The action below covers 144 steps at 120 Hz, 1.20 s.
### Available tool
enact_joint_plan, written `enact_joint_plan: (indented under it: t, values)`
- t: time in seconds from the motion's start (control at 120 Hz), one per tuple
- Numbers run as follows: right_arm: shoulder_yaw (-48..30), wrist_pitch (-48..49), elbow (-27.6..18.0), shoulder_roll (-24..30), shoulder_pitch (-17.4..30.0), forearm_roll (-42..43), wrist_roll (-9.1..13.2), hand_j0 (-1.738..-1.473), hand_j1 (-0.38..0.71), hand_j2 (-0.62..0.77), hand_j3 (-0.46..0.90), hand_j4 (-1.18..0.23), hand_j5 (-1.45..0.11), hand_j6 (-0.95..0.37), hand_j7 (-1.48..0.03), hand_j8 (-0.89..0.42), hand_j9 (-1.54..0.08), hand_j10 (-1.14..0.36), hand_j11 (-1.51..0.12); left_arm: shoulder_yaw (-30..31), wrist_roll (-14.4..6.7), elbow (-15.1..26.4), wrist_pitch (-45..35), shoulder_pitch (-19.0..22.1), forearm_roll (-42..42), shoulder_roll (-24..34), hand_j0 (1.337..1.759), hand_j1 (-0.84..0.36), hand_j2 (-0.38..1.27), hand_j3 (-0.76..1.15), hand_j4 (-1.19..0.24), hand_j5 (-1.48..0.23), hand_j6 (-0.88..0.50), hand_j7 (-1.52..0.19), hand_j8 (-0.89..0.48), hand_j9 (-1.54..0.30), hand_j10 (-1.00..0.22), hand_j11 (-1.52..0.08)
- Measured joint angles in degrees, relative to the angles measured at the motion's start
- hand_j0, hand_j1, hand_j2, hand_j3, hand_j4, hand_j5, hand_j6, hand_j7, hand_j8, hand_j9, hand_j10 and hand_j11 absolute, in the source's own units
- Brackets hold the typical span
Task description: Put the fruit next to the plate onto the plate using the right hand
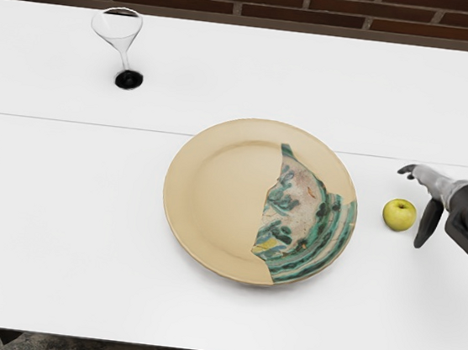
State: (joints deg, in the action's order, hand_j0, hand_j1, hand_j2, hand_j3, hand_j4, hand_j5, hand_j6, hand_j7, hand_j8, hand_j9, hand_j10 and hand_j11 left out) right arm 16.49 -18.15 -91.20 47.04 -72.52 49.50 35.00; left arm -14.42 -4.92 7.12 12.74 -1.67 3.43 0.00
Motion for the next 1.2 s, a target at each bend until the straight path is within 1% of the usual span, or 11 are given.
enact_joint_plan:
  t: [0.125, 0.275, 0.542, 0.733, 0.925, 1.2]
  values:
    - [0.0, -1.3, -0.2, -0.1, 1.0, 0.8, 0.0, -1.658, -0.09, -0.04, 0.0, -0.22, -0.28, -0.22, -0.28, -0.22, -0.28, -0.22, -0.28, 0.0, 0.0, 0.0, 0.0, 0.0, 0.0, 0.0, 1.658, 0.35, 0.0, 0.0, 0.0, 0.0, 0.0, 0.0, 0.0, 0.0, 0.0, 0.0]
    - [0.1, -4.0, -0.2, -0.4, 2.0, 2.1, 0.0, -1.658, -0.05, -0.05, 0.0, -0.25, -0.32, -0.25, -0.32, -0.25, -0.32, -0.25, -0.32, 0.0, 0.0, 0.0, 0.0, 0.0, 0.0, 0.0, 1.658, 0.35, 0.0, 0.0, 0.0, 0.0, 0.0, 0.0, 0.0, 0.0, 0.0, 0.0]
    - [1.1, -8.1, -0.2, -2.0, 3.1, 3.4, 0.0, -1.658, -0.03, -0.05, 0.0, -0.28, -0.35, -0.28, -0.35, -0.28, -0.35, -0.27, -0.35, -0.1, 0.0, 0.0, 0.0, 0.0, 0.0, 0.0, 1.658, 0.35, 0.0, 0.0, 0.0, 0.0, 0.0, 0.0, 0.0, 0.0, 0.0, 0.0]
    - [1.2, -8.5, -0.4, -2.7, 3.6, 3.8, 0.0, -1.658, -0.02, -0.05, 0.0, -0.28, -0.36, -0.28, -0.36, -0.28, -0.36, -0.28, -0.36, -0.1, 0.0, 0.0, 0.0, 0.1, 0.1, 0.0, 1.658, 0.35, 0.0, 0.0, 0.0, 0.0, 0.0, 0.0, 0.0, 0.0, 0.0, 0.0]
    - [1.2, -8.5, -0.9, -2.8, 3.6, 3.9, 0.0, -1.658, 0.03, -0.06, 0.0, -0.32, -0.41, -0.32, -0.41, -0.32, -0.41, -0.32, -0.41, -0.1, 0.0, 0.0, 0.0, 0.2, 0.1, 0.0, 1.658, 0.35, 0.0, 0.0, 0.0, 0.0, 0.0, 0.0, 0.0, 0.0, 0.0, 0.0]
    - [1.2, -8.5, -1.5, -2.4, 3.1, 3.9, 0.0, -1.658, 0.06, -0.07, 0.0, -0.35, -0.45, -0.35, -0.45, -0.35, -0.45, -0.35, -0.45, -0.1, 0.0, 0.0, 0.0, 0.2, 0.1, 0.0, 1.658, 0.35, 0.0, 0.0, 0.0, 0.0, 0.0, 0.0, 0.0, 0.0, 0.0, 0.0]
